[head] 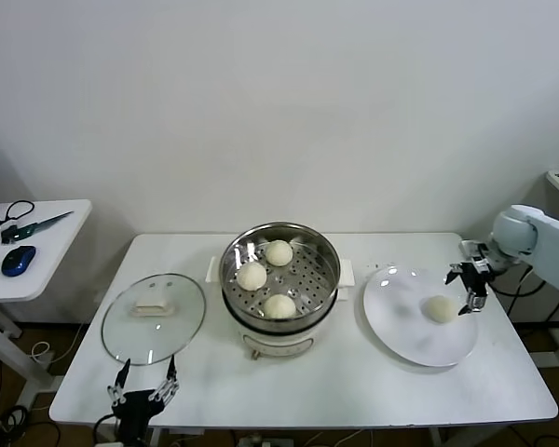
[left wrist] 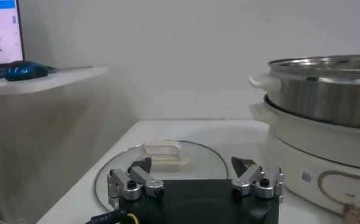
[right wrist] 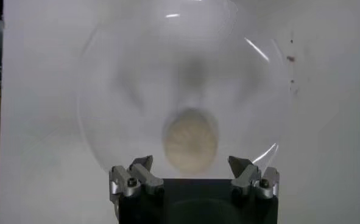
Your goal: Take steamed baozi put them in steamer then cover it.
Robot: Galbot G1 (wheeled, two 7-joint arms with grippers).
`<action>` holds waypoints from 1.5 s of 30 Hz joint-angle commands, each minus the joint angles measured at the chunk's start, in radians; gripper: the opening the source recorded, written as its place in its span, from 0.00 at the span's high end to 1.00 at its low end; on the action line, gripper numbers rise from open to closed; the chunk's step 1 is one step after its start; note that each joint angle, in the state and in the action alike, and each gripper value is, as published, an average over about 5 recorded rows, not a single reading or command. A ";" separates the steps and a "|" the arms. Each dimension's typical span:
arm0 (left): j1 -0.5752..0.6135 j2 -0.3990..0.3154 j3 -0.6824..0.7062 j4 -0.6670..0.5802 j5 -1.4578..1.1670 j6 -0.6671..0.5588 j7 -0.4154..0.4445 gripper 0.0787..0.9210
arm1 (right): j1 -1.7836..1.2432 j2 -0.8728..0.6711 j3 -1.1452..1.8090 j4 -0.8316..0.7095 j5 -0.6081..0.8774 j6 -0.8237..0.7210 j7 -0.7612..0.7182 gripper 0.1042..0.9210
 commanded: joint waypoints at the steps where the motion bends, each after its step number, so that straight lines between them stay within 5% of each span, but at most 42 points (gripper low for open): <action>1: 0.000 -0.002 0.000 0.005 0.000 0.000 0.000 0.12 | -0.187 0.081 0.161 -0.142 -0.061 0.012 0.026 0.12; 12: -0.003 0.002 0.001 0.011 0.003 0.001 0.000 0.12 | -0.203 0.102 0.184 -0.147 -0.090 0.011 0.051 0.12; 21: -0.002 0.003 0.007 0.006 0.008 0.002 0.000 0.12 | -0.107 0.072 0.110 -0.070 -0.042 -0.027 0.027 0.27; 35: -0.011 0.006 0.008 -0.013 0.009 0.013 0.003 0.12 | 0.778 0.190 -0.513 0.348 0.537 -0.201 0.020 0.28; 45: -0.026 0.011 0.012 -0.025 0.008 0.027 0.009 0.12 | 0.750 0.408 -0.404 0.528 0.738 -0.356 0.169 0.28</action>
